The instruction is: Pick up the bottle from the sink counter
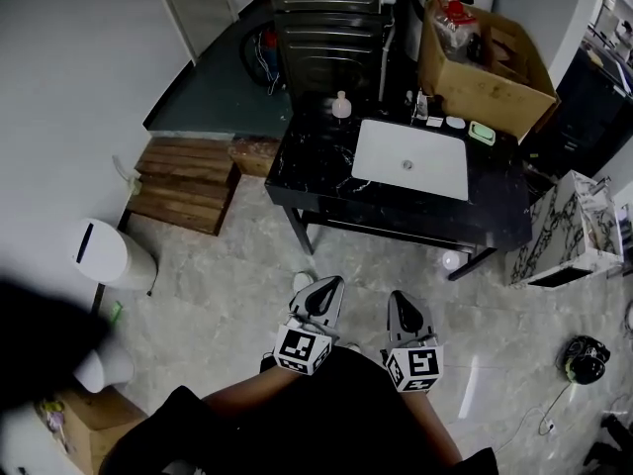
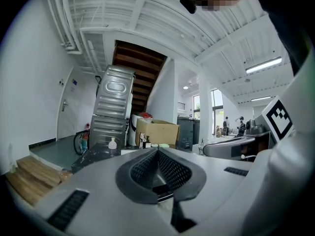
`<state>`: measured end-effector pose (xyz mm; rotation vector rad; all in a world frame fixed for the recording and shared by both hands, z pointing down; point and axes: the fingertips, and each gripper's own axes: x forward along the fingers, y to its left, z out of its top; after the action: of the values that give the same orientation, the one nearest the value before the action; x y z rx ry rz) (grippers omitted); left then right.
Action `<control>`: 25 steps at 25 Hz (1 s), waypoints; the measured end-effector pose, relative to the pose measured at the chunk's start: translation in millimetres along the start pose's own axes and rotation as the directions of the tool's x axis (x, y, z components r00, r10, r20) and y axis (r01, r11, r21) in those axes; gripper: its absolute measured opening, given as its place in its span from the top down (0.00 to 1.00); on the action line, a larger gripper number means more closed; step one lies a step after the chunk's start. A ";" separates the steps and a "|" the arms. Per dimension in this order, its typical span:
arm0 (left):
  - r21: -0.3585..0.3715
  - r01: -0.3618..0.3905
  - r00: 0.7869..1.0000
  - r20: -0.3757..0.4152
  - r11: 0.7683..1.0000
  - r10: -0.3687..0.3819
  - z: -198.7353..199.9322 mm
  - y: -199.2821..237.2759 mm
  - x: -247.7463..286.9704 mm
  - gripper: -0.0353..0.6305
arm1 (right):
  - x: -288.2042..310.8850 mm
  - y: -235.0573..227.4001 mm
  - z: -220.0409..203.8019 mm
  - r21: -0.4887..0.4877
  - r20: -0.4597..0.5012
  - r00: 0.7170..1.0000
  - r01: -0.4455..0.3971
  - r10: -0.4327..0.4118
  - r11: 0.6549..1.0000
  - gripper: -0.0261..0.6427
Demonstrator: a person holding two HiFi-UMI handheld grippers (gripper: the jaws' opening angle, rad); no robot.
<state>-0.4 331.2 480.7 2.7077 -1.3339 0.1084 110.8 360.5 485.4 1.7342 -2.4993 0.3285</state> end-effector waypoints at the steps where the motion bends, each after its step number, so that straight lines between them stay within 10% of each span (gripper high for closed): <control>1: 0.003 0.010 1.000 -0.005 1.000 -0.009 -0.8 0.7 3.7 0.92 | 1.4 -1.3 -2.1 0.012 -0.003 1.000 0.005 -0.005 1.000 0.90; 12: 0.004 0.056 0.997 -0.047 0.998 -0.056 -1.3 31.1 44.6 0.92 | 42.2 -23.3 1.6 0.022 -0.024 0.996 0.083 -0.082 0.996 0.90; 25: -0.078 -0.048 0.998 -0.038 0.996 0.045 29.9 174.5 119.4 0.92 | 188.1 -49.3 51.7 -0.047 -0.038 0.993 0.111 -0.113 0.993 0.90</control>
<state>-65.8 128.0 478.5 2.5978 -1.3621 0.1067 92.8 160.3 476.8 1.8218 -2.3512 0.2935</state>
